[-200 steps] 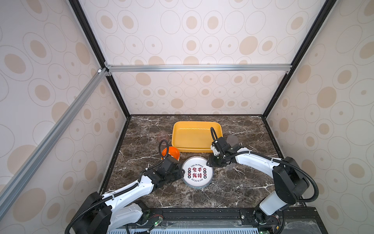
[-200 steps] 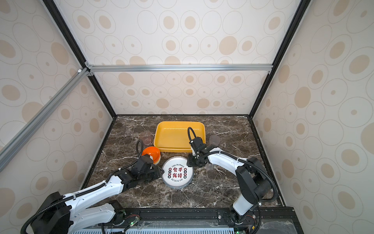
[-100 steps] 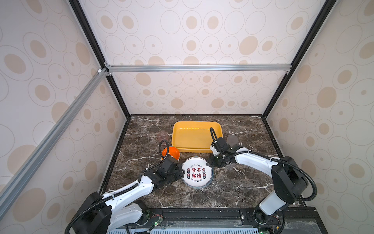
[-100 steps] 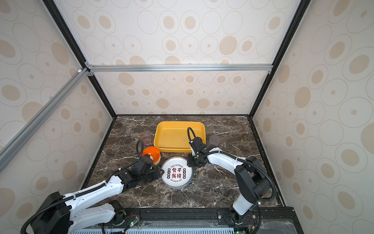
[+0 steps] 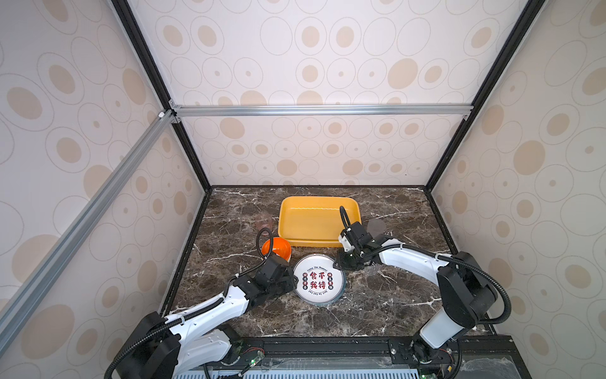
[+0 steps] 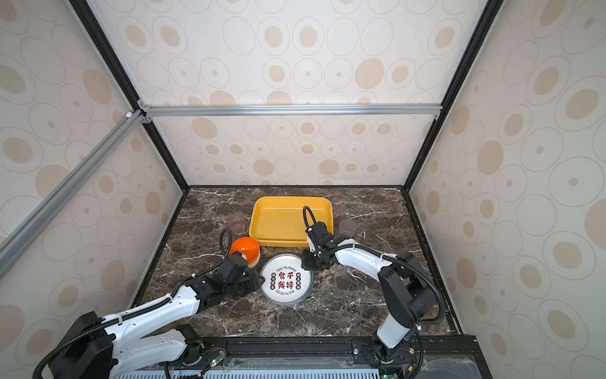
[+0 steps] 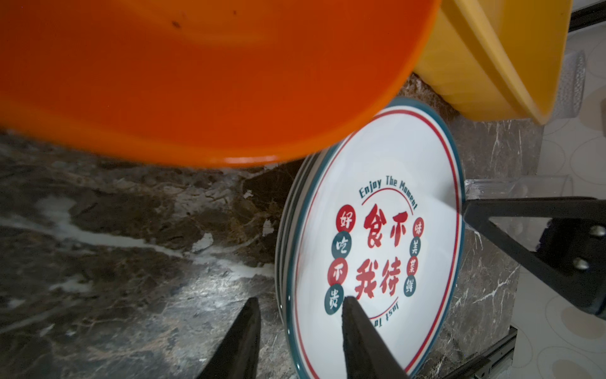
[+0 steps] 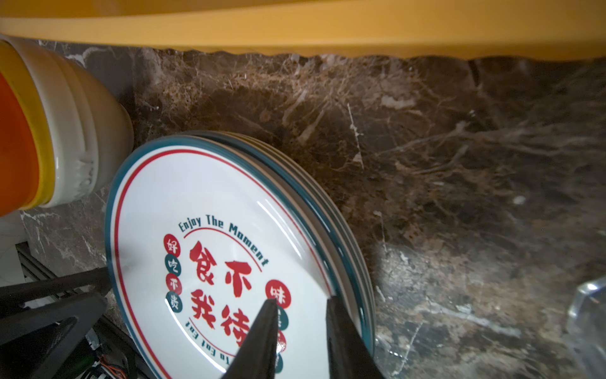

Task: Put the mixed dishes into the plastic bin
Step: 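Close both grippers on the rim of the top printed plate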

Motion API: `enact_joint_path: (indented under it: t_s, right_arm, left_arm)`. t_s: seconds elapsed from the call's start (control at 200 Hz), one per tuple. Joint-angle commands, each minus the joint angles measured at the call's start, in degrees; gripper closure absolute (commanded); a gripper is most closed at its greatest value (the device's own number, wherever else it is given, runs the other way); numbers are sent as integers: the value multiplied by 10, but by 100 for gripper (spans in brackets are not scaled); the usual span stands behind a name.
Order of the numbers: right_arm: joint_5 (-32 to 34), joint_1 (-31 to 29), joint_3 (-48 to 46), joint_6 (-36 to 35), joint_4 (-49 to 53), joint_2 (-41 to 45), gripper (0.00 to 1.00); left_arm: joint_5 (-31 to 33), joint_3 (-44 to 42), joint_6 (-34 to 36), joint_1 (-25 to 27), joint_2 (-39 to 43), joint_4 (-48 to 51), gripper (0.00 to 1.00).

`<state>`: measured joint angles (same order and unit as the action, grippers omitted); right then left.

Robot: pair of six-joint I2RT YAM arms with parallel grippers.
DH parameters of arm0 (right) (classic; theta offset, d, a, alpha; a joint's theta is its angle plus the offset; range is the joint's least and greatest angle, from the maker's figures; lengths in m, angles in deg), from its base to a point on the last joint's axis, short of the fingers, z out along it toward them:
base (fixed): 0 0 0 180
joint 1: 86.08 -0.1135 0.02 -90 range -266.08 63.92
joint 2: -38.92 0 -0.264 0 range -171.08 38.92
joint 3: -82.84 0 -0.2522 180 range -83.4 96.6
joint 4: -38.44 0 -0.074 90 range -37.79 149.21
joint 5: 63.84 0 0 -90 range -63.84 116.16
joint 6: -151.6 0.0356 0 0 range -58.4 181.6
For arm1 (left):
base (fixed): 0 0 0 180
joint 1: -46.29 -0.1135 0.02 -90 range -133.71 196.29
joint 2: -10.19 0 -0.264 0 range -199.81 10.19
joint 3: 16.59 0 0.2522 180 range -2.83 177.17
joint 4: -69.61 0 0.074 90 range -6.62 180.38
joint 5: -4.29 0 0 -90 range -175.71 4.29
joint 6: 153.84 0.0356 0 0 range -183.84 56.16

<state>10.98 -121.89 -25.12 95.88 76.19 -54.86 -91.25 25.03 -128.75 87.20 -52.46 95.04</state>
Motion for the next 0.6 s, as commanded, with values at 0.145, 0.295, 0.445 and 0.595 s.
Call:
enact_joint_path:
  t_s: [0.145, 0.295, 0.445, 0.595]
  right_arm:
    - [-2, -6, -6, 4, 3, -7, 70]
    - [-1, -7, -4, 5, 4, 4, 67]
    - [26, -7, 3, -3, 26, 25, 60]
    - [51, -8, 3, -8, 39, 45, 57]
  left_arm:
    - [16, -5, -13, 6, 11, 6, 59]
    - [15, -6, -14, 6, 12, 6, 59]
    - [17, -5, -14, 6, 13, 6, 59]
    - [14, -4, -13, 6, 12, 4, 59]
